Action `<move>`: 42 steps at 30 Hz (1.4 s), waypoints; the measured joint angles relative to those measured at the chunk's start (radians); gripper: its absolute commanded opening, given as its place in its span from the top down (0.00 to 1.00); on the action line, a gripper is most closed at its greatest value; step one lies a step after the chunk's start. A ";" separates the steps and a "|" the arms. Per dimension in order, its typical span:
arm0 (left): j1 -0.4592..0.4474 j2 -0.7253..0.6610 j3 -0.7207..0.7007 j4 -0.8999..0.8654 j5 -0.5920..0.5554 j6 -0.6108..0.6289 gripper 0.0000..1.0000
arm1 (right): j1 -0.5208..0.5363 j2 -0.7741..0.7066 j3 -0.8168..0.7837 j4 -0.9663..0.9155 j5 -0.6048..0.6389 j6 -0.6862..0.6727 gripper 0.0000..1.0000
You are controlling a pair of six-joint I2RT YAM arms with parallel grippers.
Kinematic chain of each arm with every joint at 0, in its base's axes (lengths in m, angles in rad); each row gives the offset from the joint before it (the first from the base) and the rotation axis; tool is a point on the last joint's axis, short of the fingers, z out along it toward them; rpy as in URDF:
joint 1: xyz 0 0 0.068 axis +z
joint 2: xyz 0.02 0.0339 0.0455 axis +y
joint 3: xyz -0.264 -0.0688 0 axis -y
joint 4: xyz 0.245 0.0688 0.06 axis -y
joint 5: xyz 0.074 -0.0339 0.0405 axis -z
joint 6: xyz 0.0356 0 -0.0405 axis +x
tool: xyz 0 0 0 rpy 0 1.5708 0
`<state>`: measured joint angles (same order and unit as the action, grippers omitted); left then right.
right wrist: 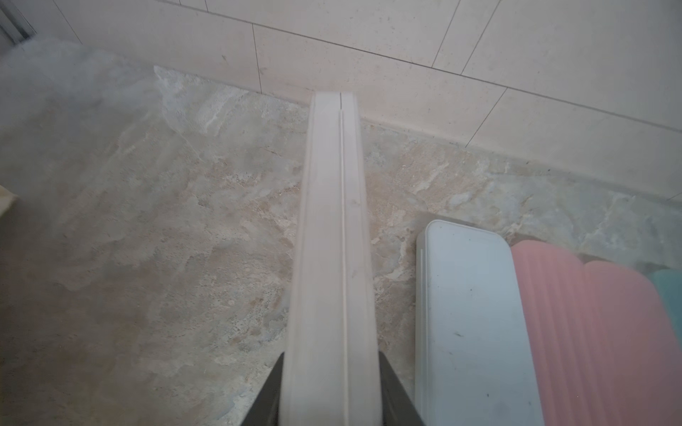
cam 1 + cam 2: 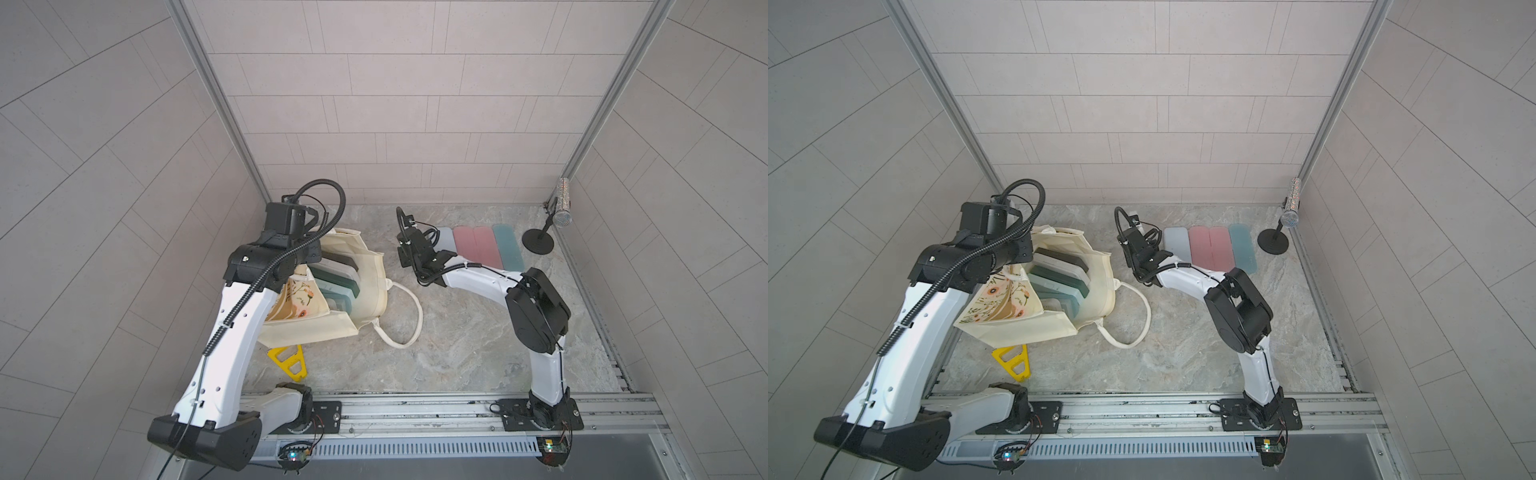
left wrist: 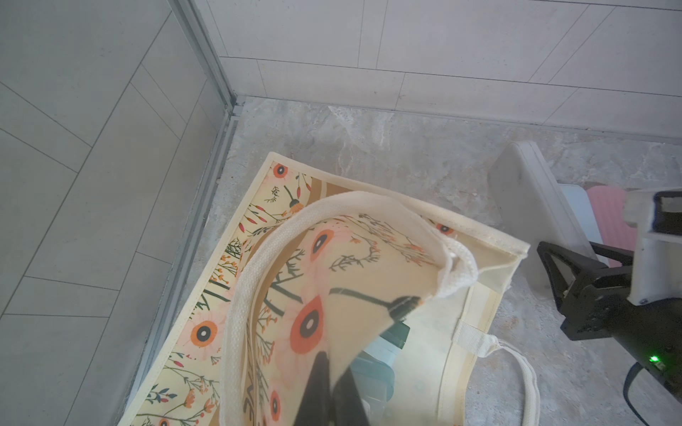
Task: Take out the pencil case from the canvas bag
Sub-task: Place the pencil case at the center of the board.
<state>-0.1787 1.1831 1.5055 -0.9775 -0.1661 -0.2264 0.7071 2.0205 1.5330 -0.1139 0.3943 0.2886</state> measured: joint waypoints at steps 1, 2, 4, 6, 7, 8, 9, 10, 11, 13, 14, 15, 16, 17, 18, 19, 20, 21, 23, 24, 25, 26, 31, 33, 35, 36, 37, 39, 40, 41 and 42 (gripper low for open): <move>0.000 -0.002 0.000 -0.003 -0.012 0.000 1.00 | 0.004 0.024 0.034 -0.037 0.019 -0.024 0.81; 0.000 -0.004 0.000 -0.006 -0.025 0.000 1.00 | 0.006 0.048 0.063 -0.071 0.039 -0.046 0.81; 0.000 -0.008 0.000 -0.009 -0.050 0.000 1.00 | 0.008 0.090 0.109 -0.128 0.079 -0.079 0.81; 0.000 -0.013 0.000 -0.016 -0.073 0.000 1.00 | 0.008 0.129 0.143 -0.179 0.118 -0.110 0.81; 0.000 -0.016 0.000 -0.019 -0.084 -0.001 1.00 | 0.011 0.147 0.158 -0.205 0.143 -0.127 0.81; 0.000 -0.019 0.000 -0.023 -0.092 -0.001 1.00 | 0.013 0.162 0.169 -0.215 0.171 -0.141 0.81; 0.000 -0.022 0.000 -0.023 -0.097 -0.001 1.00 | 0.014 0.172 0.182 -0.227 0.192 -0.153 0.81; 0.000 -0.024 0.000 -0.024 -0.103 -0.001 1.00 | 0.016 0.180 0.197 -0.242 0.210 -0.166 0.80; 0.000 -0.026 0.000 -0.025 -0.105 -0.001 1.00 | 0.019 0.188 0.209 -0.257 0.225 -0.180 0.80; 0.000 -0.026 0.000 -0.026 -0.108 -0.001 1.00 | 0.028 0.204 0.233 -0.286 0.256 -0.200 0.79; 0.000 -0.026 0.000 -0.026 -0.108 -0.001 1.00 | 0.033 0.213 0.245 -0.299 0.272 -0.209 0.79; 0.000 -0.026 0.000 -0.026 -0.108 -0.001 1.00 | 0.038 0.220 0.252 -0.308 0.285 -0.216 0.79; 0.000 -0.026 0.000 -0.026 -0.108 -0.001 1.00 | 0.042 0.226 0.259 -0.318 0.299 -0.223 0.78; 0.000 -0.026 0.000 -0.026 -0.108 -0.001 1.00 | 0.046 0.230 0.262 -0.326 0.312 -0.230 0.78; 0.000 -0.026 0.000 -0.026 -0.108 -0.001 1.00 | 0.048 0.234 0.265 -0.333 0.322 -0.234 0.77; 0.000 -0.026 0.000 -0.026 -0.107 -0.001 1.00 | 0.051 0.240 0.270 -0.344 0.333 -0.238 0.77; 0.000 -0.026 0.000 -0.026 -0.106 -0.001 1.00 | 0.053 0.245 0.277 -0.350 0.342 -0.241 0.75; 0.000 -0.026 0.000 -0.026 -0.104 -0.001 1.00 | 0.054 0.250 0.282 -0.356 0.350 -0.244 0.74; 0.000 -0.026 0.000 -0.026 -0.100 -0.001 1.00 | 0.054 0.259 0.293 -0.367 0.363 -0.245 0.70; 0.000 -0.026 0.000 -0.026 -0.099 -0.001 1.00 | 0.054 0.261 0.294 -0.370 0.367 -0.245 0.68; 0.000 -0.026 0.000 -0.026 -0.097 -0.001 1.00 | 0.054 0.262 0.294 -0.373 0.371 -0.244 0.65; 0.000 -0.026 0.000 -0.026 -0.095 -0.001 1.00 | 0.054 0.262 0.294 -0.377 0.372 -0.243 0.61; 0.000 -0.026 0.000 -0.026 -0.089 -0.001 1.00 | 0.053 0.262 0.296 -0.397 0.356 -0.235 0.49; 0.000 -0.026 0.000 -0.026 -0.087 -0.001 1.00 | 0.054 0.262 0.297 -0.401 0.347 -0.232 0.47; 0.000 -0.026 0.000 -0.026 -0.085 -0.001 1.00 | 0.055 0.262 0.301 -0.406 0.338 -0.228 0.46; 0.000 -0.026 0.000 -0.026 -0.085 -0.001 1.00 | 0.056 0.262 0.303 -0.407 0.332 -0.226 0.46; 0.000 -0.026 0.000 -0.026 -0.085 -0.001 1.00 | 0.056 0.262 0.304 -0.408 0.327 -0.225 0.46; 0.000 -0.026 0.000 -0.026 -0.085 -0.001 1.00 | 0.057 0.262 0.307 -0.409 0.316 -0.221 0.45; 0.000 -0.026 0.000 -0.026 -0.084 -0.001 1.00 | 0.057 0.262 0.307 -0.409 0.308 -0.218 0.44; 0.000 -0.026 0.000 -0.026 -0.084 -0.001 1.00 | 0.058 0.262 0.307 -0.410 0.299 -0.216 0.43; 0.000 -0.026 0.000 -0.026 -0.084 -0.001 1.00 | 0.058 0.262 0.308 -0.409 0.287 -0.210 0.42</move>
<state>-0.1787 1.1572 1.5051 -1.0031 -0.2501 -0.2272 0.7650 2.2826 1.8408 -0.5232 0.6811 0.0784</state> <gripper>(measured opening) 0.050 0.561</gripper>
